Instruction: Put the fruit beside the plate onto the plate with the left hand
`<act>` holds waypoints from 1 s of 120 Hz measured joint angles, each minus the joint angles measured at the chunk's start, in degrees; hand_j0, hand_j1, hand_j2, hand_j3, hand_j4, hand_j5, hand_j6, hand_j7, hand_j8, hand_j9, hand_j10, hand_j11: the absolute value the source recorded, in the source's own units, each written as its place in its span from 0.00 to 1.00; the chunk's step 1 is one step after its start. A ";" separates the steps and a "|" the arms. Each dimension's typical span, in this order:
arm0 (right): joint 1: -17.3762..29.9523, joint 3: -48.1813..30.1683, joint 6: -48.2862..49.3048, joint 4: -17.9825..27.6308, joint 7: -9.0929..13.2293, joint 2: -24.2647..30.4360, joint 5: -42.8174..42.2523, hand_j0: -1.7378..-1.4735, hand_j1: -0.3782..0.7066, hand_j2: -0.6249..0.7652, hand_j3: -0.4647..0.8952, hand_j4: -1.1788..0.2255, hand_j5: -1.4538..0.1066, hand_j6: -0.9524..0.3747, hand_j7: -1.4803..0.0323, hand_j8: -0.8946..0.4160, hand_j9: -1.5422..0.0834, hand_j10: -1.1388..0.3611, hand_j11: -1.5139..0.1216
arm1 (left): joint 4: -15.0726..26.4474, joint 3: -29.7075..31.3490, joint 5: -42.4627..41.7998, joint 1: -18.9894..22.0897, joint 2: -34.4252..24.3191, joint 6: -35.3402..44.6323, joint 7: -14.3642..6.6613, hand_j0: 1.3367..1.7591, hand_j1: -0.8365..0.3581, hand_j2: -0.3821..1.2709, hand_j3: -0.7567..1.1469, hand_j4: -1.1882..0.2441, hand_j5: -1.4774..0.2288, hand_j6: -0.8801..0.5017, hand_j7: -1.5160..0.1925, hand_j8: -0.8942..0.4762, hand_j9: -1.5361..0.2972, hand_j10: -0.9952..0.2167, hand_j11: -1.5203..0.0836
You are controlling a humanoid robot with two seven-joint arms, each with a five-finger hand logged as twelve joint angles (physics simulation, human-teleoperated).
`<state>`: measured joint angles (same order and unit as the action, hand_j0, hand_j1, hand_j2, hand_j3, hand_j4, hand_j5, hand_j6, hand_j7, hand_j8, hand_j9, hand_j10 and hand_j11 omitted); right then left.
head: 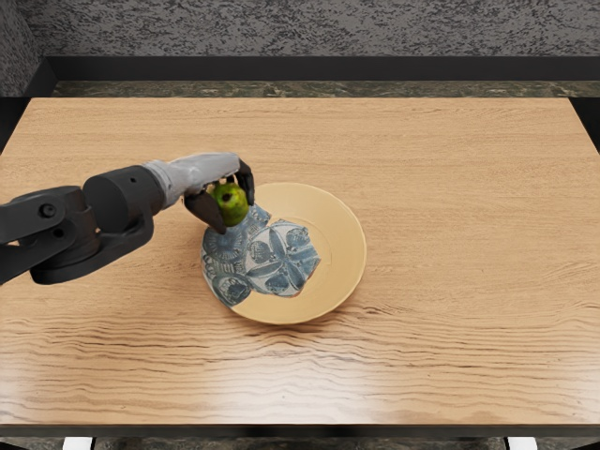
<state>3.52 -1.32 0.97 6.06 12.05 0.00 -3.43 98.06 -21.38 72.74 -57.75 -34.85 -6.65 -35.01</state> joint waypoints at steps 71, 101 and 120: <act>0.00 0.00 -0.09 0.00 0.00 0.00 0.00 0.30 0.03 0.45 0.34 0.84 0.93 0.72 0.98 0.68 0.95 0.76 0.93 | -0.18 -0.18 -5.17 0.62 4.08 -4.18 0.00 0.75 0.45 0.41 0.40 0.40 0.32 0.37 0.38 0.47 0.35 0.51 0.39; 0.00 0.01 -0.09 0.00 0.00 0.00 0.00 0.30 0.03 0.45 0.34 0.84 0.93 0.72 0.98 0.68 0.95 0.76 0.93 | -1.83 0.22 -6.29 0.88 6.40 -4.76 0.01 0.75 0.44 0.43 0.40 0.40 0.33 0.38 0.38 0.47 0.35 0.52 0.40; 0.00 0.00 -0.09 0.00 0.00 0.00 0.00 0.30 0.03 0.45 0.34 0.84 0.93 0.72 0.98 0.68 0.95 0.76 0.93 | -3.30 0.36 -6.44 1.50 7.16 -5.08 0.01 0.75 0.42 0.44 0.40 0.41 0.33 0.38 0.39 0.48 0.36 0.52 0.41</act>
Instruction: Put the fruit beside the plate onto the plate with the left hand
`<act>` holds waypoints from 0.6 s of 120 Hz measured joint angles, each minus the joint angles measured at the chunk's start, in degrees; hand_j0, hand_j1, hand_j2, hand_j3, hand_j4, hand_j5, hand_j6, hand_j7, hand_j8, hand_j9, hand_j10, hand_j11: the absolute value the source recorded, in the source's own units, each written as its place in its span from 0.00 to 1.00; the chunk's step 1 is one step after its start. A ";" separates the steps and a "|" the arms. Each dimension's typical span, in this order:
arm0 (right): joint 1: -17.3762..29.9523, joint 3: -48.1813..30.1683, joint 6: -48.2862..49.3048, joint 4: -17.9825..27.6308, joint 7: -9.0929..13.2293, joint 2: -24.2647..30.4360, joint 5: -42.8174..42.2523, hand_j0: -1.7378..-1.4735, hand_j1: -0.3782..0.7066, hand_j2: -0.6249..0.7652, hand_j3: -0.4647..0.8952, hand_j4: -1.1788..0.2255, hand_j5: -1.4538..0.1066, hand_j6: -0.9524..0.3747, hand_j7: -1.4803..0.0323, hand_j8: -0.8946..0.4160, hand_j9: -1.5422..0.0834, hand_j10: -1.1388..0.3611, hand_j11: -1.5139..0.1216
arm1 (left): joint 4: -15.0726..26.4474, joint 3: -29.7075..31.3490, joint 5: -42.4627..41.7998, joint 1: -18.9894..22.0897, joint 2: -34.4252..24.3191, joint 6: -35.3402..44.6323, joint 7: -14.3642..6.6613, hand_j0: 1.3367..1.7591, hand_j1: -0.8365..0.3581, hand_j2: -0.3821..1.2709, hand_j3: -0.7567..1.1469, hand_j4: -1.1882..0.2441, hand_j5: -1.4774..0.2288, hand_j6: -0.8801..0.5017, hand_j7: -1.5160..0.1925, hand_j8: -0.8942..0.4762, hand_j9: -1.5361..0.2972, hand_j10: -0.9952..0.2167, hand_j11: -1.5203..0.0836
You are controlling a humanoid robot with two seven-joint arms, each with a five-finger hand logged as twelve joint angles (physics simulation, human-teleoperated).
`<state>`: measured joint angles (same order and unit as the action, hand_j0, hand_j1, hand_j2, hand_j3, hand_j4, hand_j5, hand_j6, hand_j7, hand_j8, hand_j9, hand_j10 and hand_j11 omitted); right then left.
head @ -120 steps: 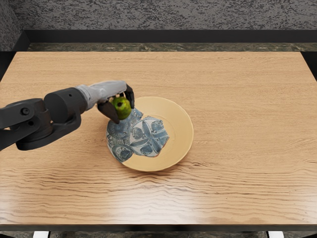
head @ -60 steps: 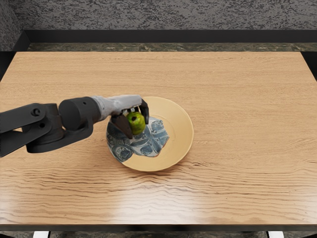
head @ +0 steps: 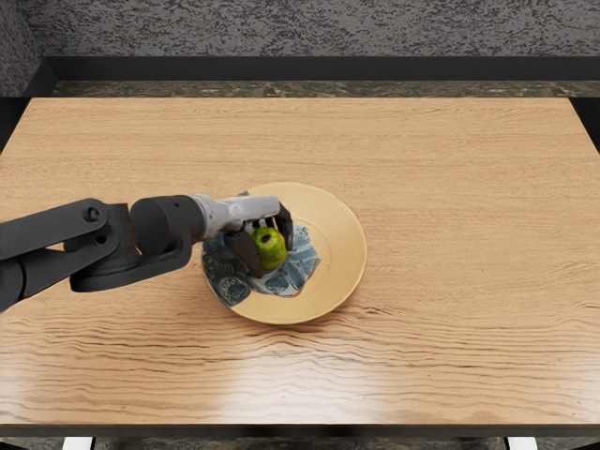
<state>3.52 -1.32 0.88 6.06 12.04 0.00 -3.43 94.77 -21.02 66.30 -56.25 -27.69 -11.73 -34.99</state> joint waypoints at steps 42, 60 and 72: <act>0.01 0.00 0.00 0.00 0.00 0.00 0.00 0.30 0.03 0.45 0.34 0.84 0.93 0.72 0.98 0.68 0.95 0.76 0.93 | -0.39 -0.48 0.26 0.01 0.48 0.40 -0.01 0.76 0.80 0.29 0.40 0.70 0.70 0.53 0.73 0.57 0.69 0.70 0.78; 0.00 0.05 0.01 0.00 0.00 0.00 0.00 0.30 0.03 0.45 0.34 0.84 0.93 0.72 0.98 0.68 0.95 0.76 0.93 | -0.37 -1.08 -1.61 -0.09 0.13 0.16 -0.01 0.76 0.89 0.26 0.40 0.76 0.78 0.58 0.80 0.60 0.76 0.75 0.86; 0.01 0.07 0.00 0.00 0.00 0.00 0.00 0.30 0.03 0.45 0.34 0.84 0.93 0.72 0.98 0.68 0.95 0.76 0.93 | -0.47 -1.96 -2.94 -0.09 -0.29 0.13 -0.01 0.76 0.92 0.25 0.40 0.78 0.81 0.59 0.83 0.61 0.78 0.77 0.89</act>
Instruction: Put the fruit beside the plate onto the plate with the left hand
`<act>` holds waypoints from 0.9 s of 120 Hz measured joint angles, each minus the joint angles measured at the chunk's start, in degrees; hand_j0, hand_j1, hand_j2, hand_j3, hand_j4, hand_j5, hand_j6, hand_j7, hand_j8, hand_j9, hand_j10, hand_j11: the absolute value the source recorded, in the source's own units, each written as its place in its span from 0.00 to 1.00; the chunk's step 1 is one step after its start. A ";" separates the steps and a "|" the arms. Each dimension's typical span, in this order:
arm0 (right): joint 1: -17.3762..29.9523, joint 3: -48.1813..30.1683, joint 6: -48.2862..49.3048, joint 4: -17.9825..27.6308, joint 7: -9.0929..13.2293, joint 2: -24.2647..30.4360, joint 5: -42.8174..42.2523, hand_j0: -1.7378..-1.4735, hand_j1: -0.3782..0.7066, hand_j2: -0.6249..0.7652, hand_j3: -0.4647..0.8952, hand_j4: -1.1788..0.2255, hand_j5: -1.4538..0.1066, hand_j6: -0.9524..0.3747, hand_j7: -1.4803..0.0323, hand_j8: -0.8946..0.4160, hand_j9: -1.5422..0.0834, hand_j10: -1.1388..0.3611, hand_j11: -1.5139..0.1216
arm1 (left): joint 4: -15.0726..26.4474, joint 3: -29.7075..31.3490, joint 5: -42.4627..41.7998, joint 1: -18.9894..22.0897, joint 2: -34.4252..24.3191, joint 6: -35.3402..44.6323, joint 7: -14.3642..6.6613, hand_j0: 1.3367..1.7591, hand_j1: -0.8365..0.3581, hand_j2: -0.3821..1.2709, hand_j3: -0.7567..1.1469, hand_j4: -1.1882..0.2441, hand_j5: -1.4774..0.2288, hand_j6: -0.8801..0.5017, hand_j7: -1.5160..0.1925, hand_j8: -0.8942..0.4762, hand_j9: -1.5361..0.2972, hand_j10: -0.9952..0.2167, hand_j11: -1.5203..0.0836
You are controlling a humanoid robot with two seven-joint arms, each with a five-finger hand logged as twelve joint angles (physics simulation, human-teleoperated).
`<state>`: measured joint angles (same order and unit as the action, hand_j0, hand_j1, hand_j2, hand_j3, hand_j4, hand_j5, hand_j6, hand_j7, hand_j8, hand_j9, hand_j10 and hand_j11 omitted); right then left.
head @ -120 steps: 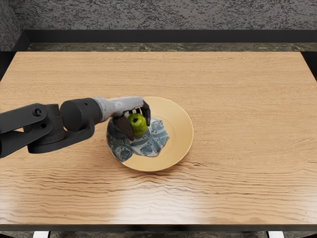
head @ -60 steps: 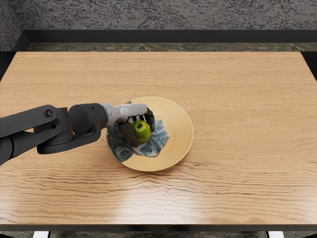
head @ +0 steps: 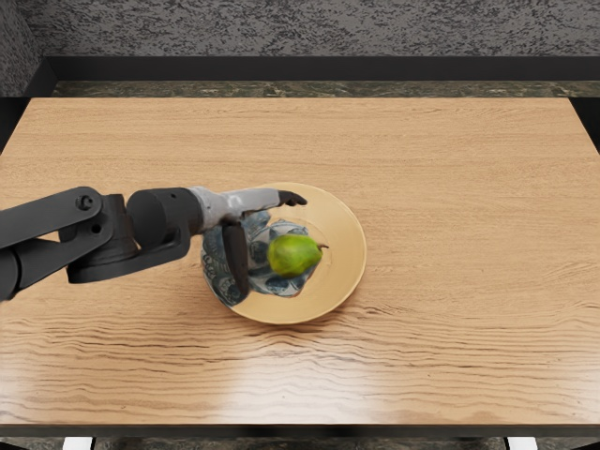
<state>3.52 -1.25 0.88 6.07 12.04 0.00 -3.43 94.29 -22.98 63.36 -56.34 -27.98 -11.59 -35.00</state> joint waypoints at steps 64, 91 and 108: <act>0.00 0.01 0.47 0.00 0.00 0.00 0.00 0.30 0.03 0.45 0.34 0.84 0.93 0.72 0.98 0.68 0.95 0.76 0.93 | -4.45 -9.85 -31.95 -0.09 -17.89 -18.34 0.00 0.76 0.97 0.24 0.40 0.81 0.85 0.62 0.87 0.63 0.82 0.80 0.93; 0.00 0.09 0.52 0.00 0.00 0.00 0.00 0.30 0.03 0.45 0.34 0.84 0.93 0.72 0.98 0.68 0.95 0.76 0.93 | -4.54 -11.81 -39.71 -0.35 -22.51 -22.84 0.00 0.76 0.97 0.23 0.40 0.81 0.85 0.62 0.87 0.64 0.82 0.80 0.93; -0.01 0.10 0.52 0.00 0.00 0.00 0.00 0.30 0.03 0.45 0.34 0.84 0.93 0.72 0.98 0.68 0.95 0.76 0.93 | -4.69 -12.01 -42.19 -0.44 -23.87 -23.28 0.00 0.76 0.97 0.23 0.40 0.81 0.85 0.62 0.87 0.64 0.82 0.80 0.93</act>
<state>3.52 -1.14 1.40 6.07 12.04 0.00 -3.43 89.60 -34.99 21.17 -56.77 -51.85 -34.87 -35.00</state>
